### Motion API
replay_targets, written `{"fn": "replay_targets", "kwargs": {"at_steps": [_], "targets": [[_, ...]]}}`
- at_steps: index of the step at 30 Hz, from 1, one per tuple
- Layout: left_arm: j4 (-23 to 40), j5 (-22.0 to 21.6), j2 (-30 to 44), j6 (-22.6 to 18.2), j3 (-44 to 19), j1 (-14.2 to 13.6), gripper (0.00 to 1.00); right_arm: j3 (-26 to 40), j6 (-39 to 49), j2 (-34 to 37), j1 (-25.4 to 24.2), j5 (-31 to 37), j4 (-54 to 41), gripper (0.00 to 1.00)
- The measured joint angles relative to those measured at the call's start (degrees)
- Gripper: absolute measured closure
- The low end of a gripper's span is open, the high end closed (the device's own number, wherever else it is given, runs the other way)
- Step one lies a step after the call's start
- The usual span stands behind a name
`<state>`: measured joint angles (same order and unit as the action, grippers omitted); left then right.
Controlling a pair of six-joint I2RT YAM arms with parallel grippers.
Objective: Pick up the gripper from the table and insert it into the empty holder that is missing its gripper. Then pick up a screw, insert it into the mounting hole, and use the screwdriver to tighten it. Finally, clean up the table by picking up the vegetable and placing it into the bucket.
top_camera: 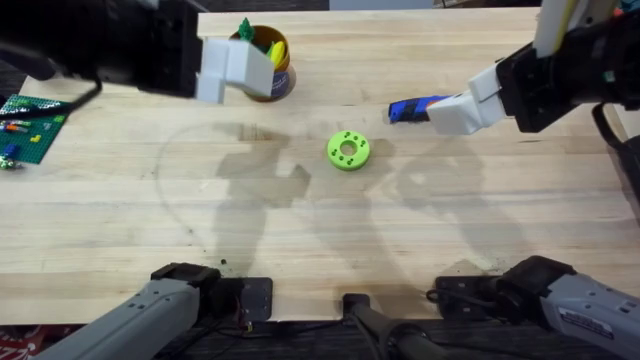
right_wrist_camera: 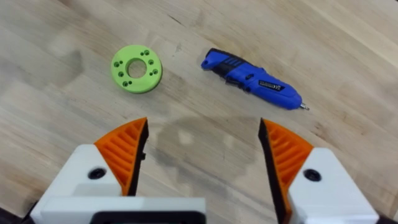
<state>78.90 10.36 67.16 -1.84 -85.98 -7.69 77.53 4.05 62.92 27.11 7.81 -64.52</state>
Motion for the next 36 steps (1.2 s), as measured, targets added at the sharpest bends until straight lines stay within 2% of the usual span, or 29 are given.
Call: {"fn": "replay_targets", "kwargs": {"at_steps": [8, 36], "targets": [[-0.1, 0.0, 0.5, 0.1, 1.6, -0.1, 0.019, -0.1, 0.0, -0.1, 0.0, 0.0, -1.1, 0.019], [-0.5, 0.1, 2.3, 0.1, 1.6, -0.1, 0.019, -0.1, 0.0, 0.4, 0.0, 0.0, -1.1, 0.019]]}}
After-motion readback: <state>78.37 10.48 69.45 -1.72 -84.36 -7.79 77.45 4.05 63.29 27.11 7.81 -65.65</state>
